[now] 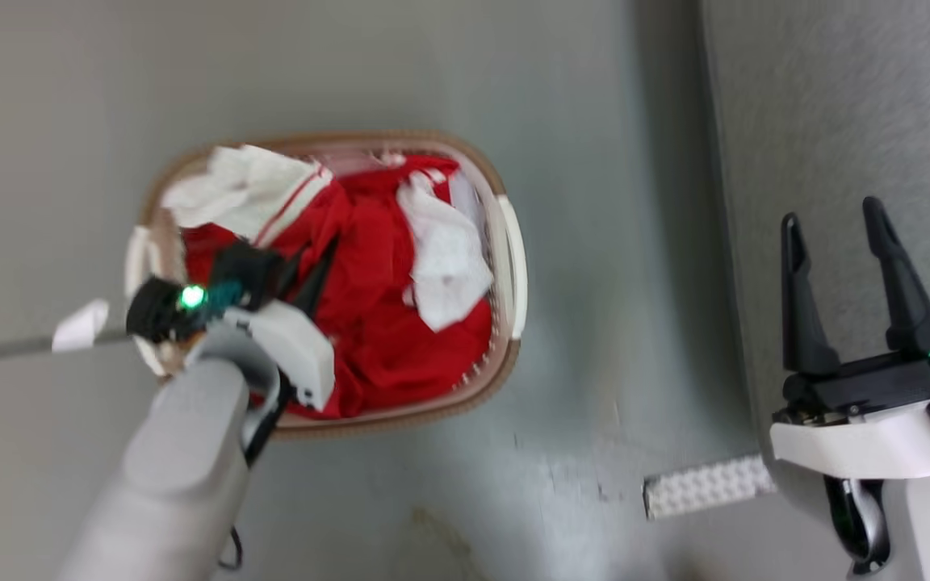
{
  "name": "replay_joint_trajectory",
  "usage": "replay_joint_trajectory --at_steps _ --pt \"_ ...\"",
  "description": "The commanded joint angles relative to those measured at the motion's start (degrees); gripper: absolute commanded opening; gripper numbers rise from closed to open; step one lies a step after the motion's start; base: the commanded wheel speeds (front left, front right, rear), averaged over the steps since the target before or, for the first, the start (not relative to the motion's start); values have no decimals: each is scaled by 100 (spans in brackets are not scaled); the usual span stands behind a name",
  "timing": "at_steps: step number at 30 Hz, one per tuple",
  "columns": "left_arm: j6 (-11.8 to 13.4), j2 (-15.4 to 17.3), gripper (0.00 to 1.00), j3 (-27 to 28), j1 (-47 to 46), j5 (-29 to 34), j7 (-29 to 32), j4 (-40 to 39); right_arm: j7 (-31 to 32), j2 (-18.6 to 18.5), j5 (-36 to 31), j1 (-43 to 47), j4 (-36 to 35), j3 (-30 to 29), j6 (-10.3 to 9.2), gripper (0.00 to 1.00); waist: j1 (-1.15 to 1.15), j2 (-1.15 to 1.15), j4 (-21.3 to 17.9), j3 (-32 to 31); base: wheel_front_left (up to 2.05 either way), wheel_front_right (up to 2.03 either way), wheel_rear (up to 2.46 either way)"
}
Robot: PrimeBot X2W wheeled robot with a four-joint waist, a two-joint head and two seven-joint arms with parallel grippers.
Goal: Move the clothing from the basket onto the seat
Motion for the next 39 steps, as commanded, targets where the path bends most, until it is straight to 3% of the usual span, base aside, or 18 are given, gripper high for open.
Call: replay_joint_trajectory --at_steps 1,11,19,29,39 --pt "34 36 0 102 360 -120 -7 -297 -2 -14 10 141 96 52 -12 100 -1 0 182 -804 0 0 0" --pt "176 39 0 500 2001 -424 -7 -1826 -3 -17 210 836 537 501 -12 100 -1 0 357 -3032 0 0 0" --pt "417 165 0 551 2824 -576 253 -2932 -3 -15 282 1398 649 984 -12 100 -1 0 365 -4239 0 0 0" --pt "466 379 0 458 3210 -812 1197 -4774 -1 -39 360 1009 773 2454 -12 100 -1 0 372 -4546 0 0 0" --pt "277 361 0 115 3413 -1077 1651 -5702 -1 -692 980 26 1359 3821 -12 100 -1 0 435 -4542 0 0 0"
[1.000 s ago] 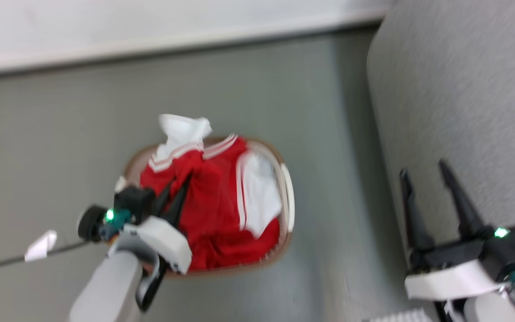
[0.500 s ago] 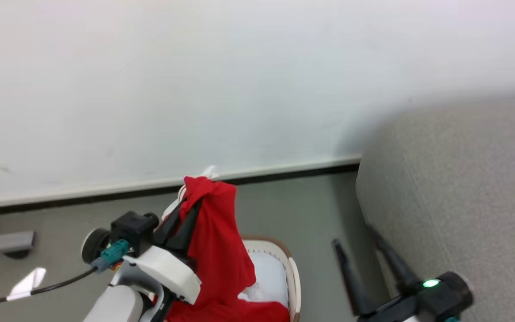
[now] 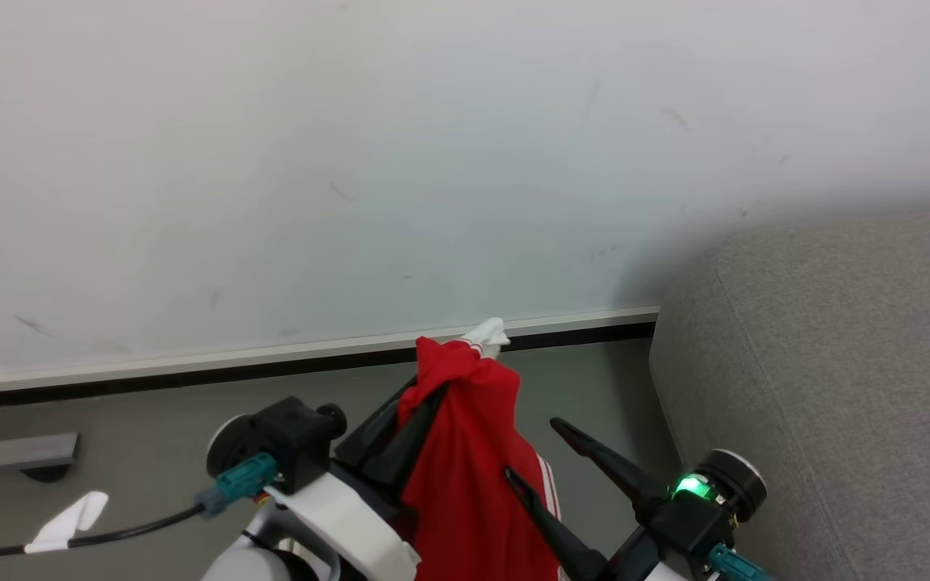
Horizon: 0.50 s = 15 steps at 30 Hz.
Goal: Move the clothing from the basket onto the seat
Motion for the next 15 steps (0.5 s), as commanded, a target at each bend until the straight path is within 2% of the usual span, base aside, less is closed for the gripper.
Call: replay_joint_trajectory --at_steps 1,5,9,10,11,12,15 --pt "-54 -27 0 -96 55 -118 27 -145 0 -118 318 -190 188 289 -12 100 1 0 50 4 0 0 0" --pt "-143 -112 0 -329 44 -177 95 -305 1 -255 816 -496 639 832 -12 100 1 0 130 -19 0 0 0" --pt "-200 -168 0 -512 63 -249 138 -397 0 -178 1247 -686 928 1124 -12 100 1 0 174 -36 0 0 0" --pt "-222 -178 0 -569 74 -292 152 -413 0 -155 1358 -751 1004 1177 -12 57 1 0 191 -39 0 0 0" --pt "-235 -180 0 -609 80 -315 158 -416 0 -108 1472 -790 1038 1194 -12 5 1 0 206 -41 0 0 0" --pt "-238 -184 0 -624 93 -341 154 -406 0 -61 1590 -797 1050 1179 -12 0 1 0 219 -43 0 0 0" --pt "-218 -176 0 -629 130 -369 83 -296 -1 -12 1843 -824 978 1073 -12 0 1 0 231 -36 0 0 0"
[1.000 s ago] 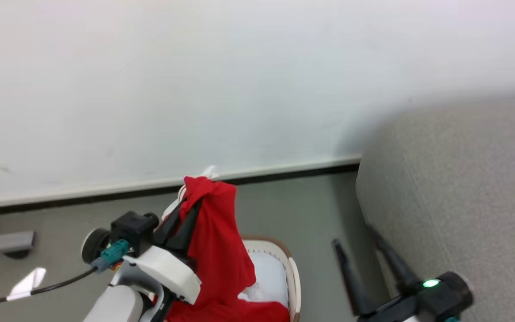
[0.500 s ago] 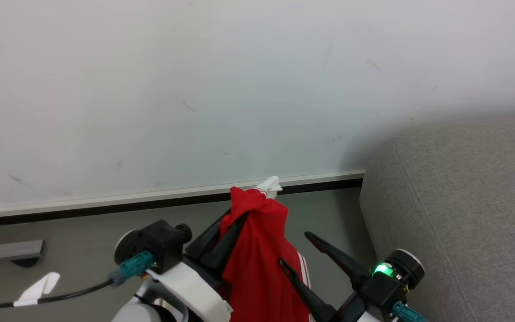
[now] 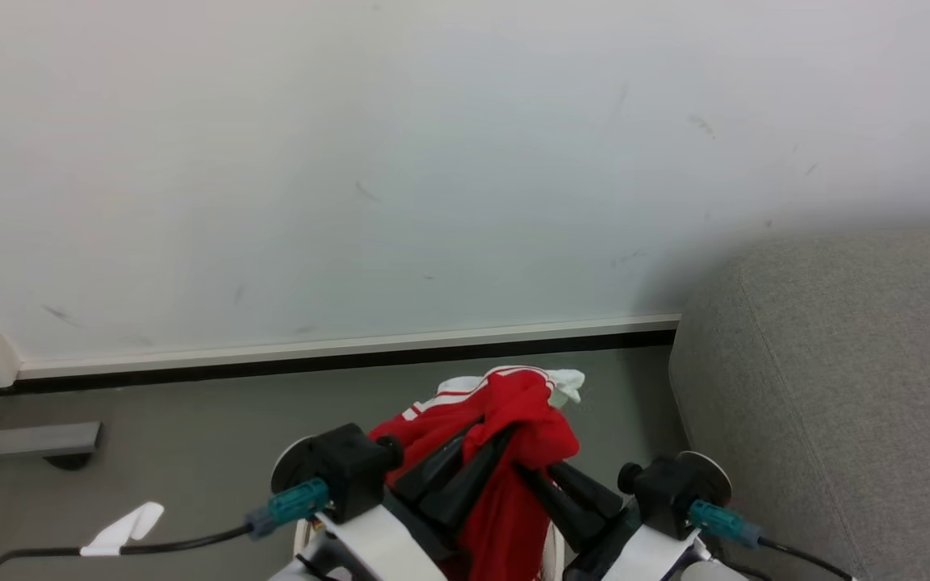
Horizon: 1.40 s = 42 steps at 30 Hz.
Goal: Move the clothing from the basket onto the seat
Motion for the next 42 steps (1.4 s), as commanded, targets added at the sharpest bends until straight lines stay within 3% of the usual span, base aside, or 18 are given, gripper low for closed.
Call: replay_joint_trajectory --at_steps 1,3,4,5,11,18,27,34,42 --pt "39 22 0 37 95 -32 -67 63 -3 -15 109 -46 -68 -84 -12 0 0 -1 -4 7 0 0 0" --pt "66 21 43 72 92 19 -193 183 -3 -43 264 25 -154 -180 -12 0 0 -1 -24 15 0 0 0" --pt "76 47 89 80 76 95 -282 229 -3 -68 330 62 -201 -259 -12 0 0 -1 -48 25 0 0 0" --pt "87 72 100 87 61 149 -344 306 -4 -96 391 104 -244 -346 -12 0 0 -1 -80 38 0 0 0" --pt "65 90 100 -13 59 329 -634 583 -2 -293 601 346 -595 -1181 -12 0 0 -1 -430 180 0 0 0" --pt "84 53 100 -164 19 431 -785 712 -4 -533 427 614 -913 -2146 -12 0 0 -1 -1113 423 0 0 0" --pt "48 99 100 -295 -330 594 -801 632 -3 -307 89 721 -1303 -3353 -12 0 0 -1 -1725 1184 0 0 0" --pt "-50 334 100 -317 -1094 776 -669 498 -3 90 -493 -309 -1086 -4915 -12 0 0 -1 -1491 2460 0 0 0" --pt "-141 600 100 -425 -2350 842 -820 496 400 -347 -1428 -2710 -193 -7192 -12 0 0 -1 -689 4071 0 0 0"
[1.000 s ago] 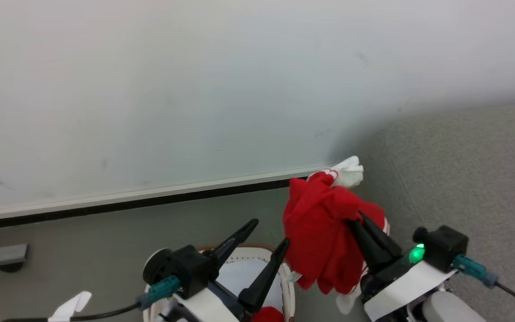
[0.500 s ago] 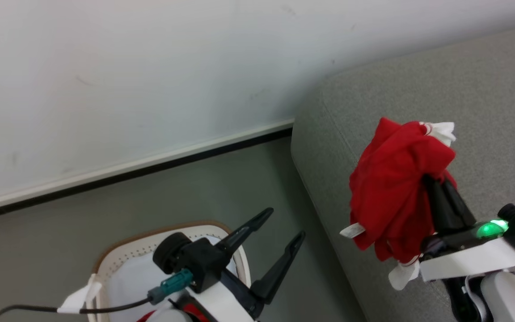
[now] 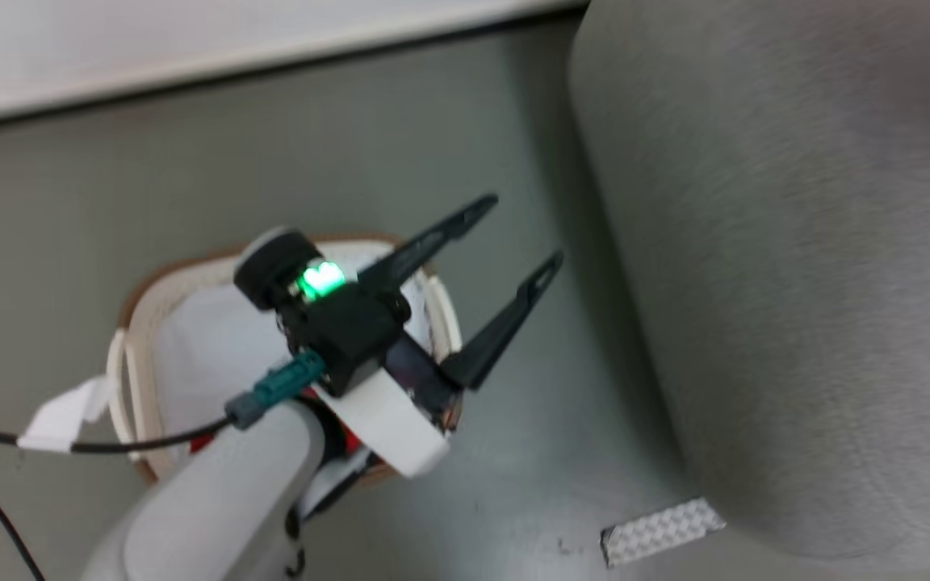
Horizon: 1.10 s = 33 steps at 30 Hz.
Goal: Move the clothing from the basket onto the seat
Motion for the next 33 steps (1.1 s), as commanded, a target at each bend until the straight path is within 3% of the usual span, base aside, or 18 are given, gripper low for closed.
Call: replay_joint_trajectory --at_steps 1,8,13,14,15,16,19,26,33 --pt "-26 90 100 -18 -315 74 -123 65 140 -164 -429 -532 167 -461 -12 0 -2 0 729 1145 0 0 0" --pt "-33 -13 100 -180 -869 -89 -610 389 685 -719 -2632 -1812 817 -2465 -12 0 -2 0 1426 1811 0 0 0" --pt "-36 -98 100 -259 -923 -193 -832 648 548 -560 -4046 -2151 1011 -3599 -12 0 -2 0 1778 1983 0 0 0" --pt "-36 -94 100 -258 -915 -212 -856 683 441 -494 -4262 -2175 1023 -3760 -12 17 -2 0 1794 1987 0 0 0" --pt "-37 -84 100 -254 -904 -225 -888 722 340 -391 -4429 -2210 1068 -3891 -12 55 -2 0 1798 1981 0 0 0" --pt "-37 -68 100 -247 -881 -238 -898 771 291 -284 -4572 -2212 1159 -3991 -12 100 -2 0 1783 1952 0 0 0" --pt "-32 2 100 -189 -783 -258 -947 879 -24 -60 -4778 -2161 1392 -4031 -13 100 -2 0 1665 1770 0 0 0" --pt "50 116 100 -32 -445 -313 -992 1094 -347 326 -4543 -1604 1727 -3372 -13 100 -2 0 1328 1037 0 0 0" --pt "263 87 100 181 391 -526 -1001 1318 -358 730 -3711 -223 990 -2031 -12 100 -2 0 1111 -294 0 0 0"
